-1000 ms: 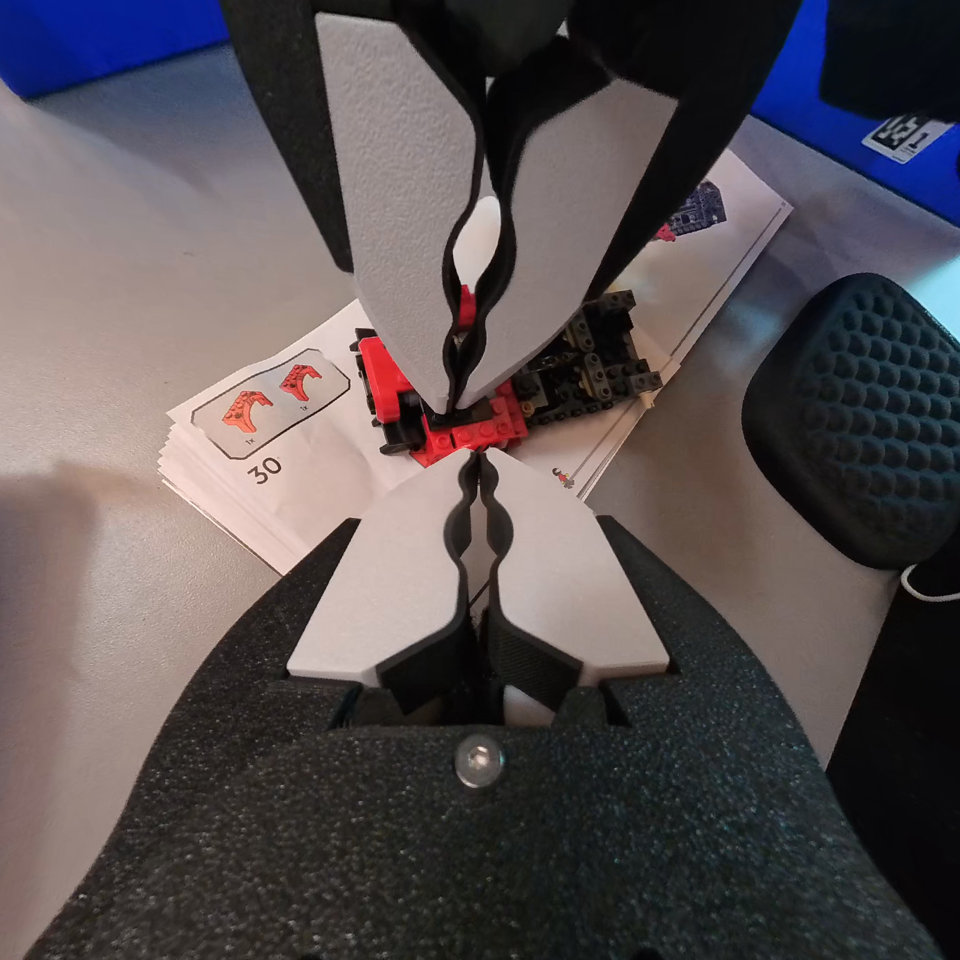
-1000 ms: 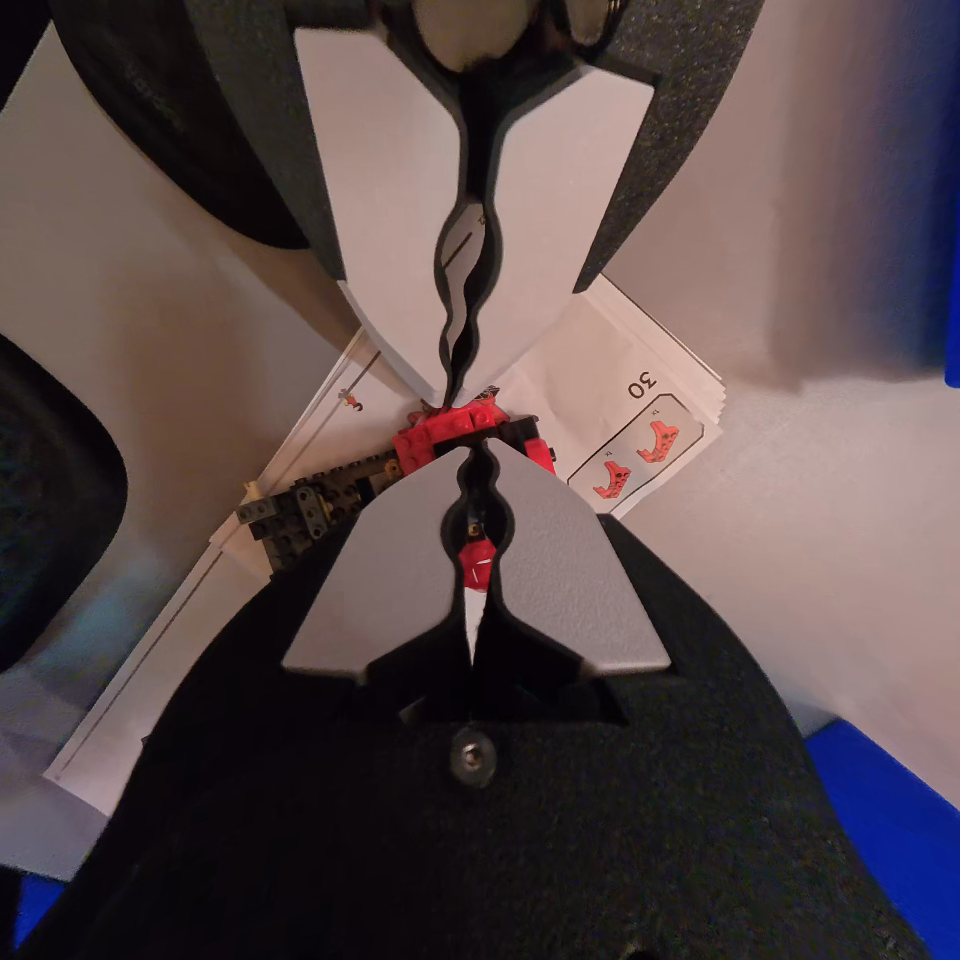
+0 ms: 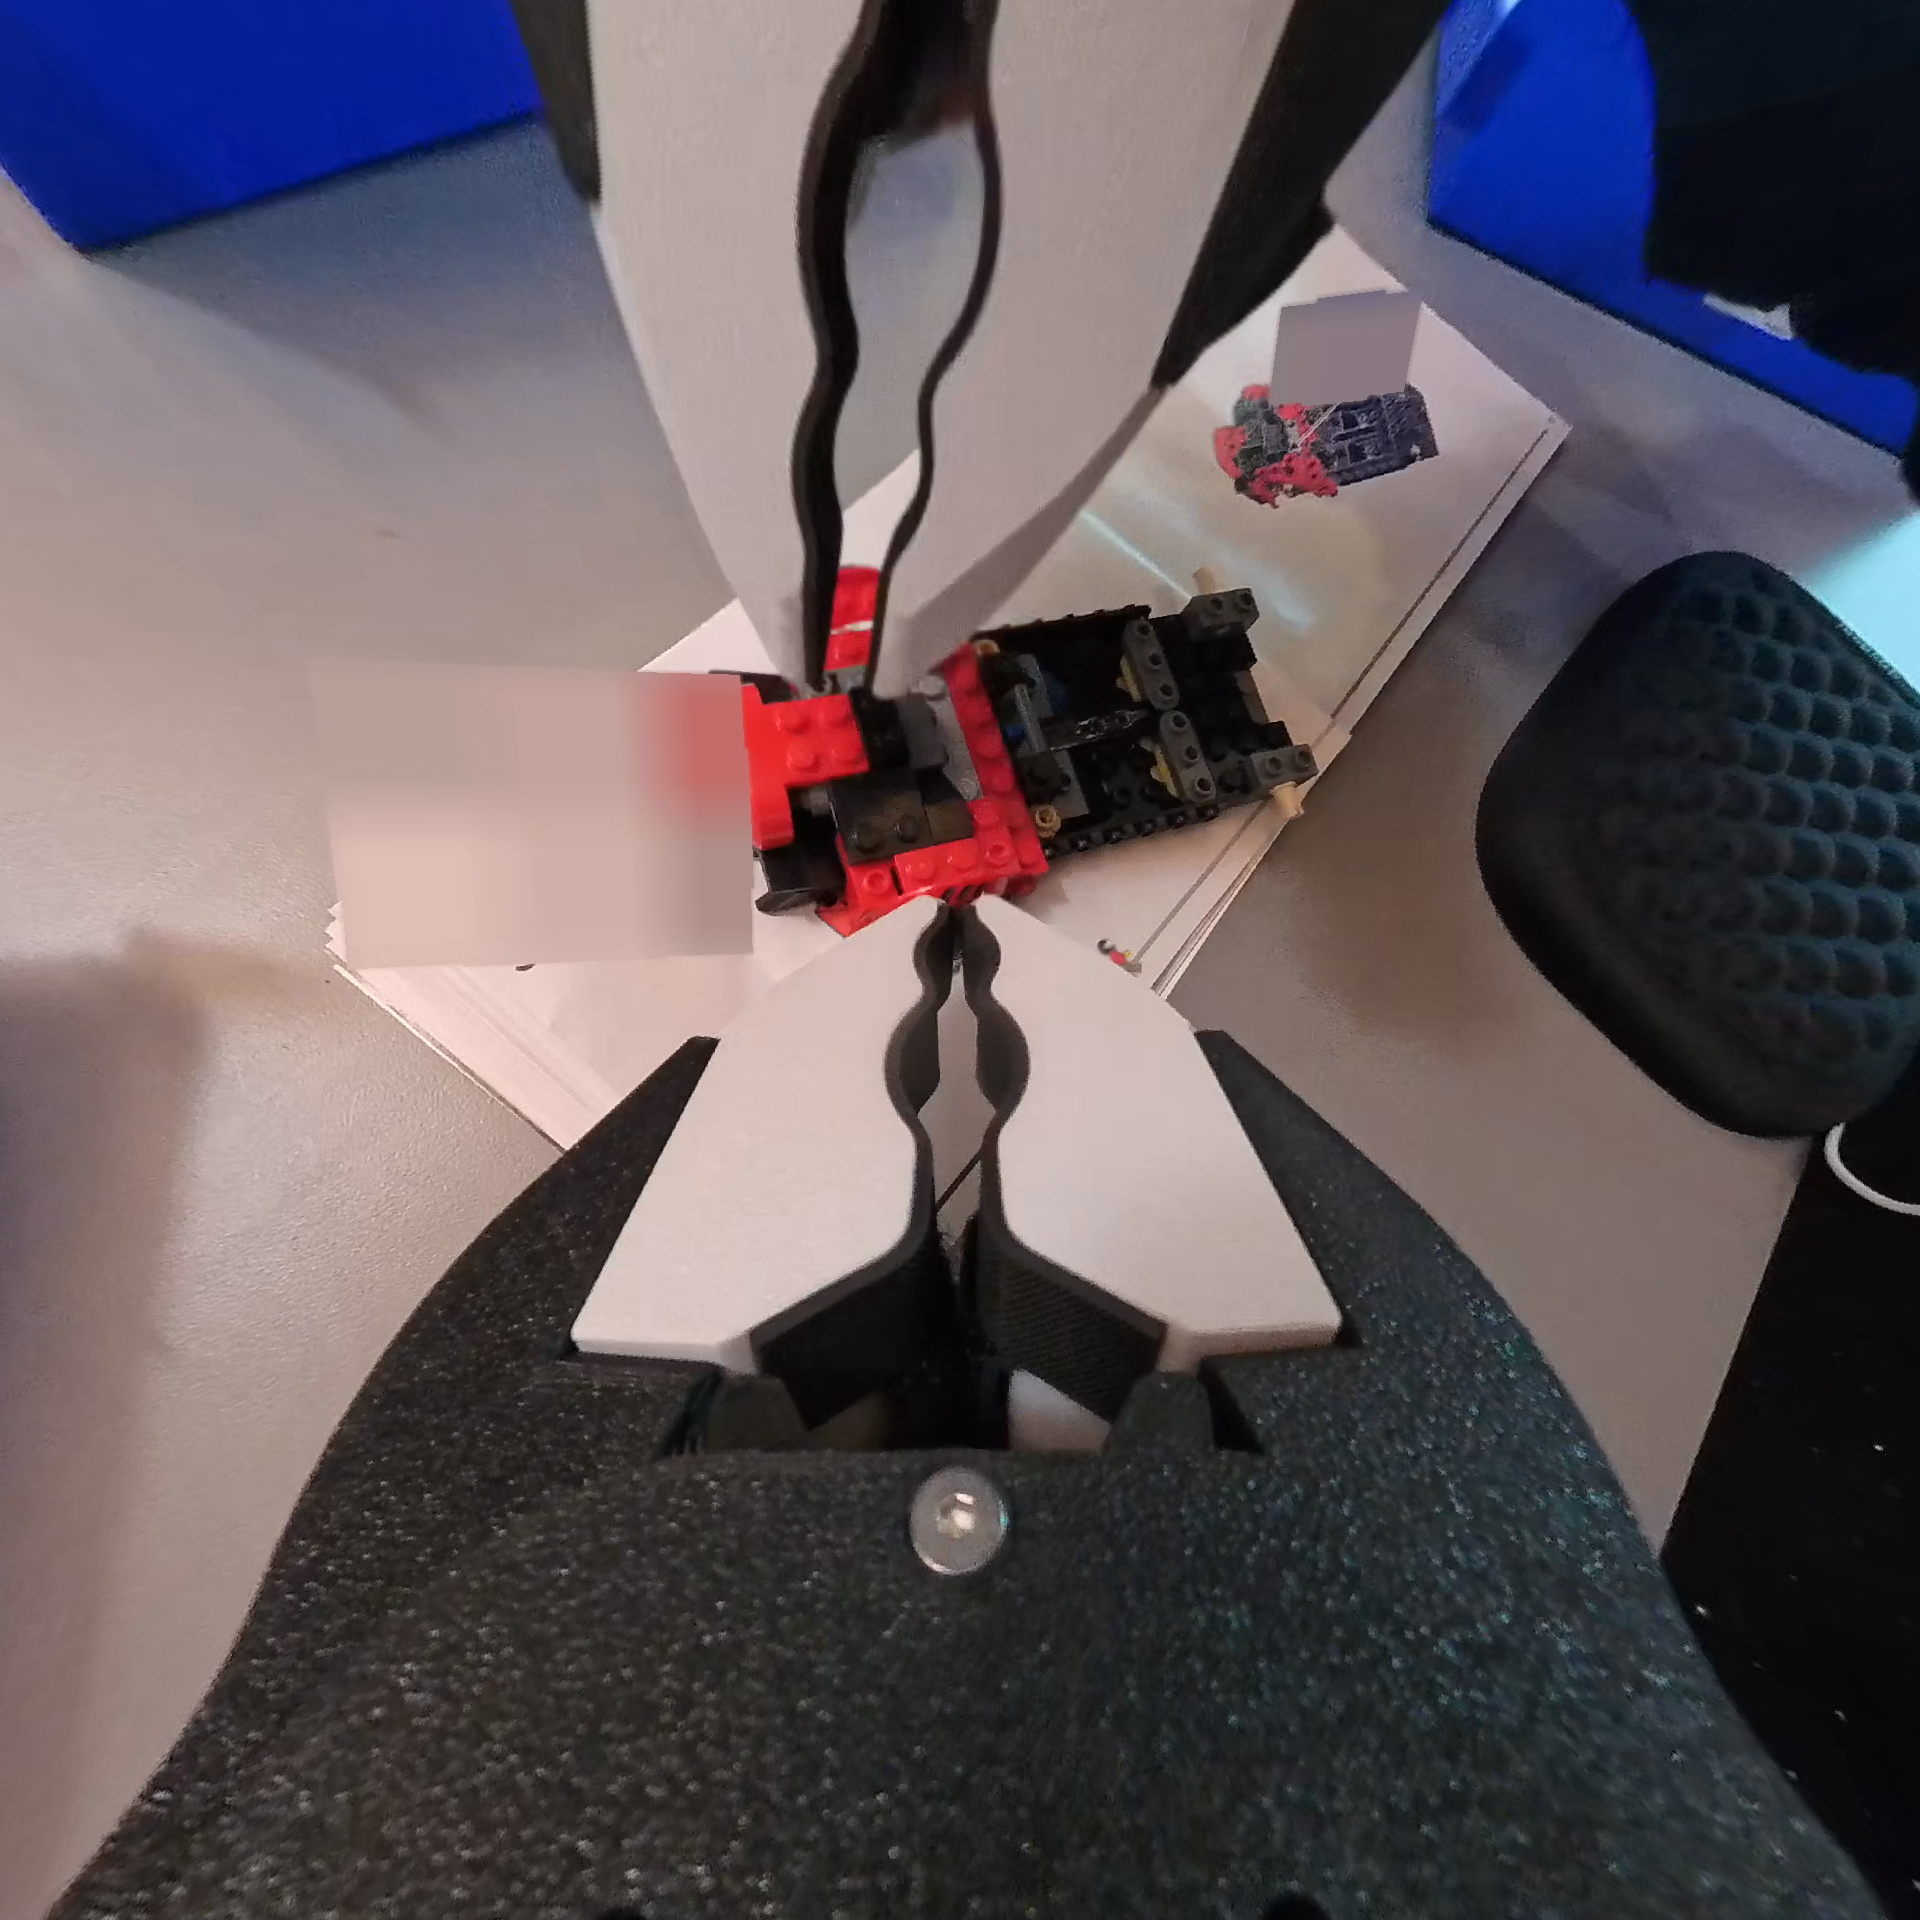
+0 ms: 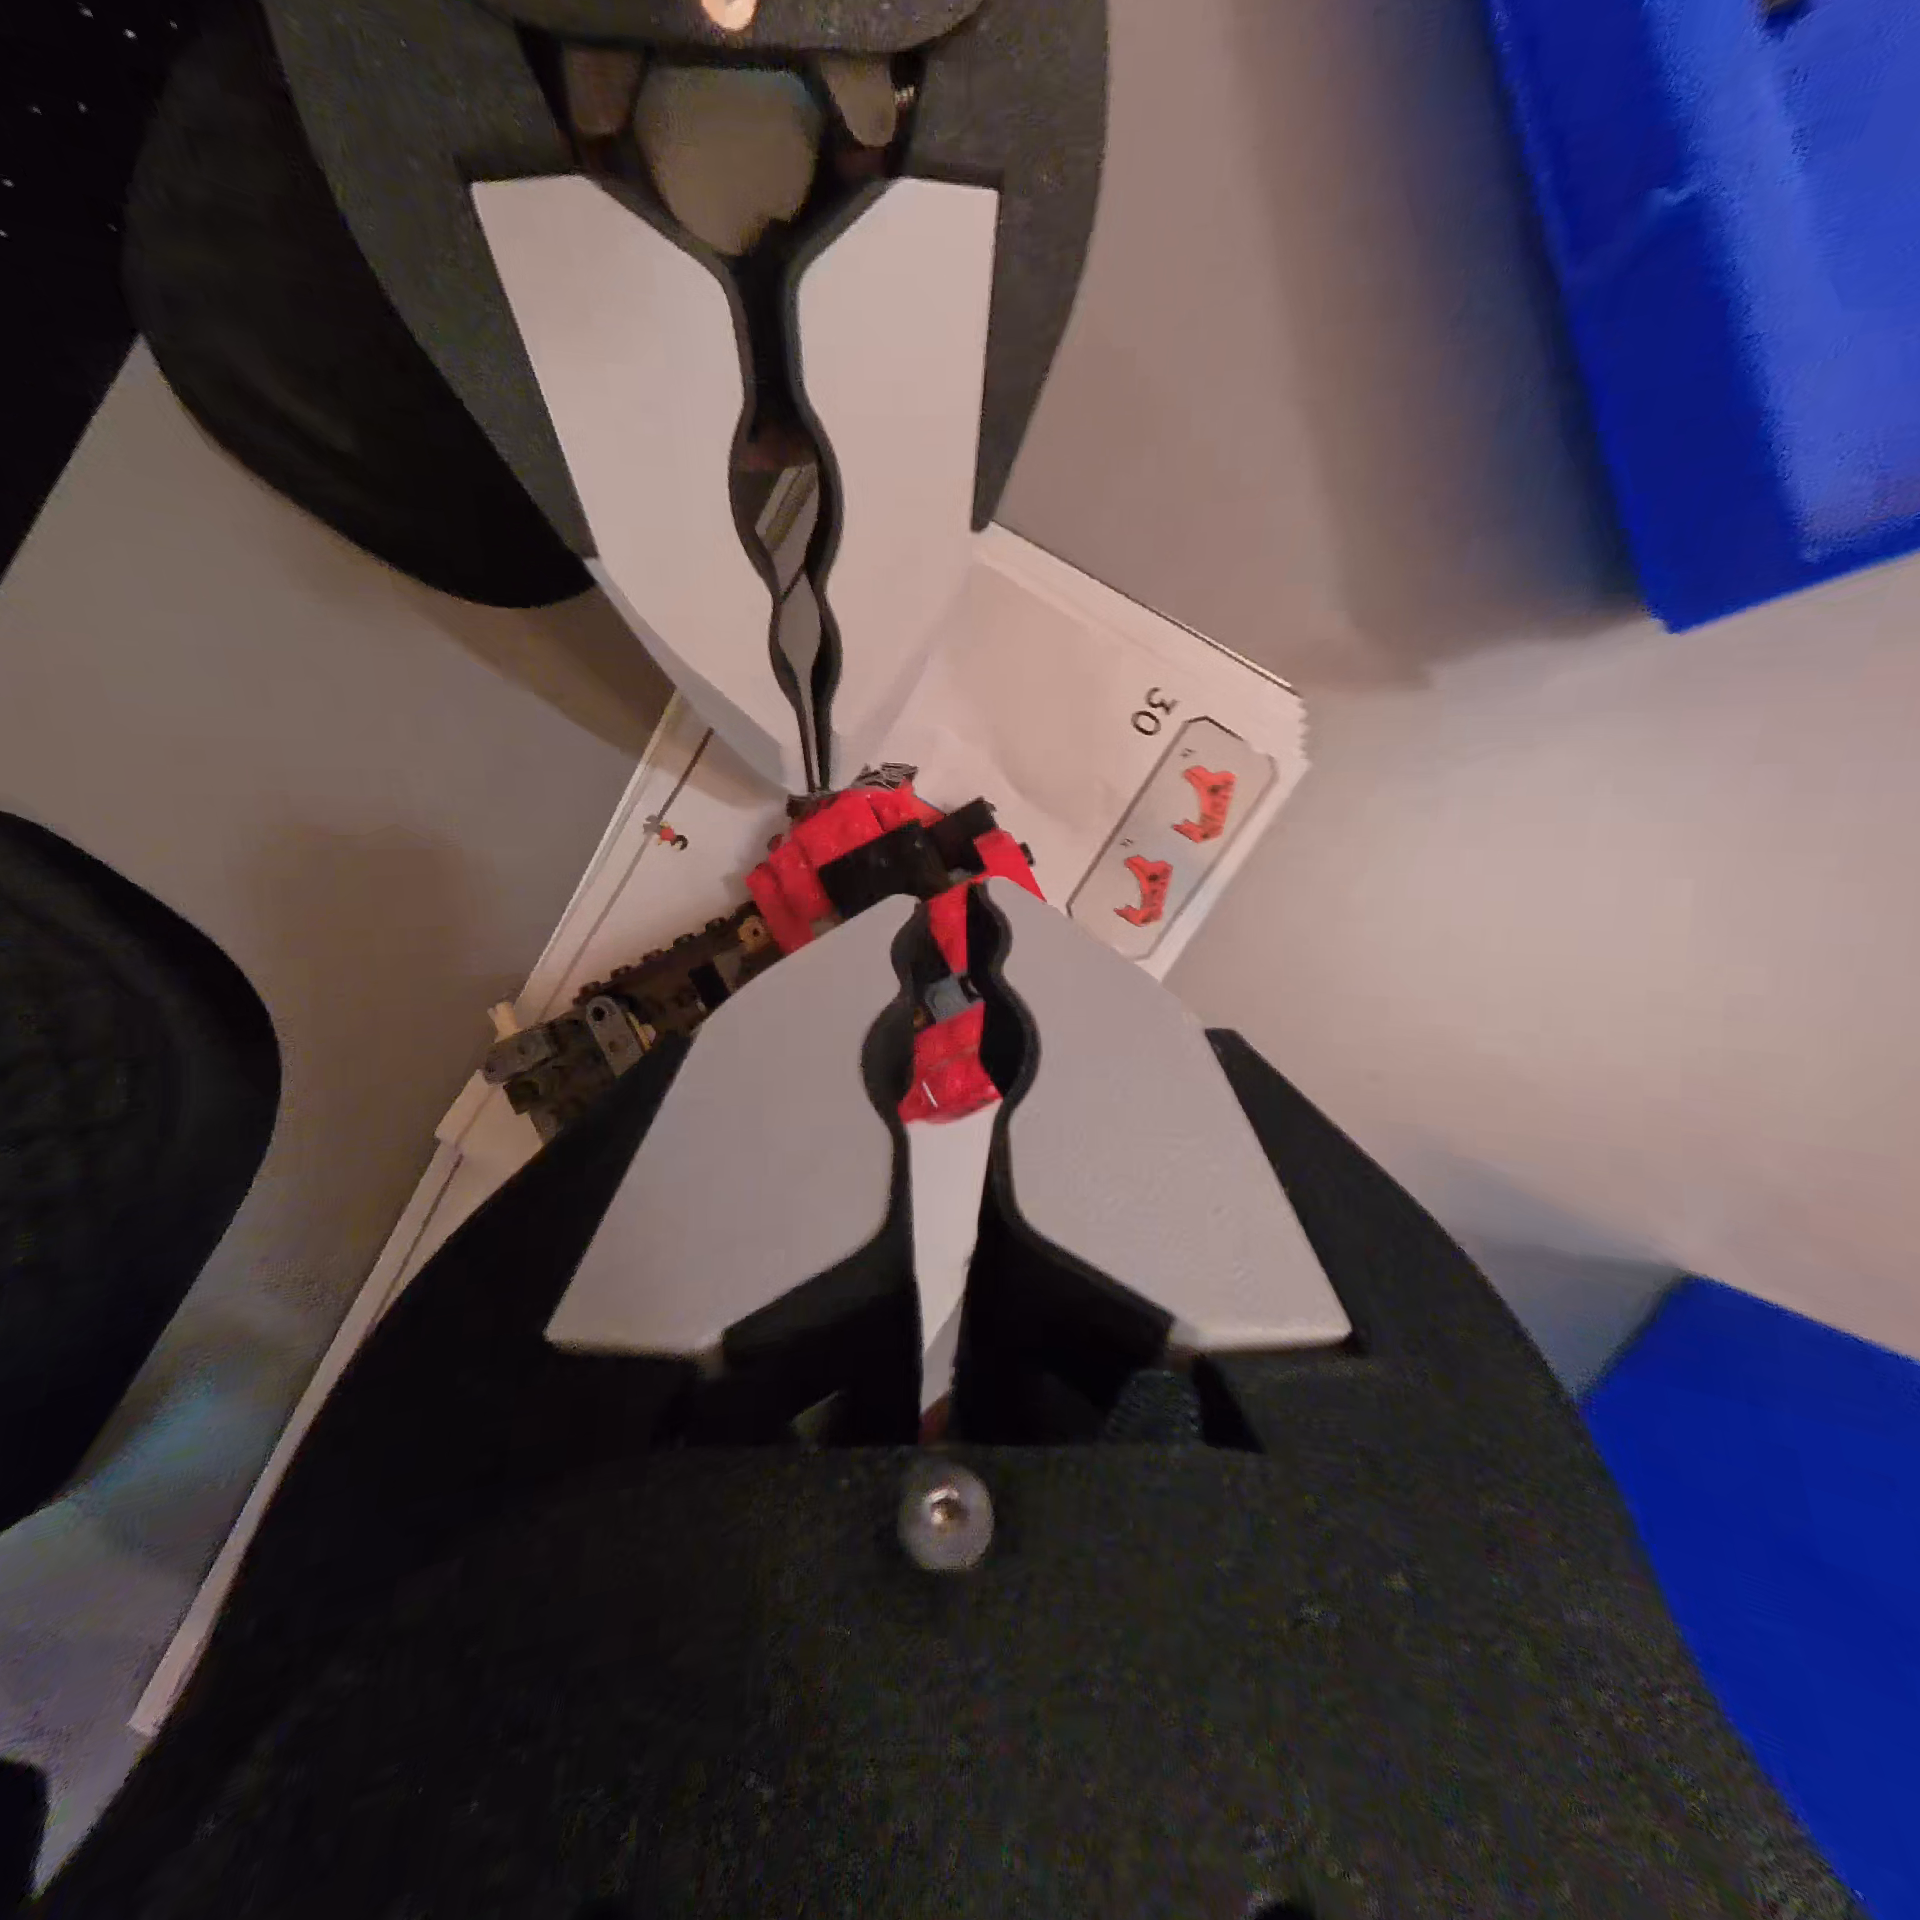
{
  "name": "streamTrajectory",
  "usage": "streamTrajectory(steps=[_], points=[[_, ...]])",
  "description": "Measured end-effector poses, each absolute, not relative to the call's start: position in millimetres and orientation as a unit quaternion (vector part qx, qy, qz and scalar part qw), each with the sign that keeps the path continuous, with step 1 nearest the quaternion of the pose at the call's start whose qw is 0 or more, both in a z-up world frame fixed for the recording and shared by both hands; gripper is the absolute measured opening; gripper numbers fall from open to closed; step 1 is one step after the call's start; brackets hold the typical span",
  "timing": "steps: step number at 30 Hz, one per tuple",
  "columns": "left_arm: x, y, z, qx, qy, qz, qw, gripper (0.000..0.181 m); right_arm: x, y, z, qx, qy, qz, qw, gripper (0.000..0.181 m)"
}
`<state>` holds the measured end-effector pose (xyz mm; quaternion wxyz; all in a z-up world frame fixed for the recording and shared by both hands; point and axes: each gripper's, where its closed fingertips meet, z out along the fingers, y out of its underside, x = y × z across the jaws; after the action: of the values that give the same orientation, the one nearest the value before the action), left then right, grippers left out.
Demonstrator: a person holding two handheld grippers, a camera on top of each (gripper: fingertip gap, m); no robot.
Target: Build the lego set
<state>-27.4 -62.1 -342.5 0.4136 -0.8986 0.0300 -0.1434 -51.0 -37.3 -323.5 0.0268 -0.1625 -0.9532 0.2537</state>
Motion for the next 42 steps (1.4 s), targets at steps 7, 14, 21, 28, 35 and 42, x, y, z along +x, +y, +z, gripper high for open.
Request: streamTrajectory(steps=[7, 14, 21, 28, 35, 42], points=[[-28.3, -62.0, -342.5, -0.898, 0.024, -0.149, 0.414, 0.0, -44.0, -46.6, -337.2, -0.137, -0.965, 0.221, 0.028, 0.0], [-26.8, -62.4, -346.3, -0.903, 0.031, -0.144, 0.403, 0.0, -42.8, -47.6, -344.6, -0.146, -0.971, 0.189, 0.01, 0.0], [-26.8, -62.4, -347.5, -0.905, 0.031, -0.144, 0.4, 0.0, -42.2, -47.0, -345.1, -0.19, -0.96, 0.207, -0.013, 0.0], [-26.7, -62.2, -349.8, -0.908, 0.034, -0.137, 0.394, 0.0, -41.0, -48.3, -345.6, -0.184, -0.952, 0.244, -0.013, 0.0], [-26.3, -62.4, -349.0, -0.907, 0.033, -0.141, 0.396, 0.0, -43.2, -47.7, -342.2, -0.122, -0.967, 0.222, 0.006, 0.0], [-26.7, -62.3, -347.3, -0.904, 0.03, -0.146, 0.401, 0.0, -42.7, -43.1, -335.1, -0.088, -0.981, 0.171, 0.006, 0.0]])
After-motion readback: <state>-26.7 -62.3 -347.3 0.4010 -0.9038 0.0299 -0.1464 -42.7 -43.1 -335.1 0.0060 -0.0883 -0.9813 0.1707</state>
